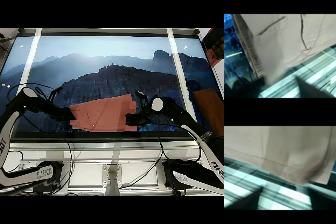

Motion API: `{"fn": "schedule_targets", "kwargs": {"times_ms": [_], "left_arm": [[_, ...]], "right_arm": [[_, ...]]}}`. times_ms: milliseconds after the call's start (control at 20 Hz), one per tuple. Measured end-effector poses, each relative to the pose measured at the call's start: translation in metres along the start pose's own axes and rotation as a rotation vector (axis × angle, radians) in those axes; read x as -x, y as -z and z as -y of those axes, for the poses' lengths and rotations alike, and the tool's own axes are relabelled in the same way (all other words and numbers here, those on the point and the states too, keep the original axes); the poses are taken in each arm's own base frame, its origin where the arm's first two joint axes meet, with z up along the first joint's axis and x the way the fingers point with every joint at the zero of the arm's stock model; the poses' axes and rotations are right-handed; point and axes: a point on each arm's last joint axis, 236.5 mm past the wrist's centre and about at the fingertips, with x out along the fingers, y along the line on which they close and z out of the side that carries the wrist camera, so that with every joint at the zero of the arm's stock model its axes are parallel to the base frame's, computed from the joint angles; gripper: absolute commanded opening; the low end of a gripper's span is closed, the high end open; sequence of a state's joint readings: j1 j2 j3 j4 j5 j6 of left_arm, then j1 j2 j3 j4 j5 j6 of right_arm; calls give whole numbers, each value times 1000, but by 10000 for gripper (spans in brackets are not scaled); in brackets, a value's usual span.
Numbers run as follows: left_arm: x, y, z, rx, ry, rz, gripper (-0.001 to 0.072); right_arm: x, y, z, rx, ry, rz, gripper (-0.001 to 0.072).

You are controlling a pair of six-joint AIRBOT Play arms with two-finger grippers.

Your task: Fold the clothes and pants, and hang the long-sleeved shirts on hangers.

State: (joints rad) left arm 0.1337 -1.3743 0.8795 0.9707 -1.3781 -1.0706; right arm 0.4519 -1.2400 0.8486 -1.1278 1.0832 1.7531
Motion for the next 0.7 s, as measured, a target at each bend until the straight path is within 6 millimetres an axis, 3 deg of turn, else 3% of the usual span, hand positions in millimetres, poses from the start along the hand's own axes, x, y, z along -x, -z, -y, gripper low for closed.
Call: {"fn": "schedule_targets", "kwargs": {"times_ms": [250,450,500,550,600,700], "left_arm": [[0,-1,0,0,3,-2,601],[20,-17,-10,-39,-76,32,601],[29,-25,-14,-48,-108,50,600],[41,-34,-17,-61,-149,73,600],[54,-43,-21,-65,-193,96,600],[84,-61,-23,-81,-270,147,598]], "right_arm": [[7,-9,12,57,78,26,676],[48,-51,45,133,246,139,673],[65,-67,59,139,303,185,610],[82,-80,74,139,354,224,454],[100,-94,91,136,402,267,427],[136,-115,129,99,474,338,157]]}}
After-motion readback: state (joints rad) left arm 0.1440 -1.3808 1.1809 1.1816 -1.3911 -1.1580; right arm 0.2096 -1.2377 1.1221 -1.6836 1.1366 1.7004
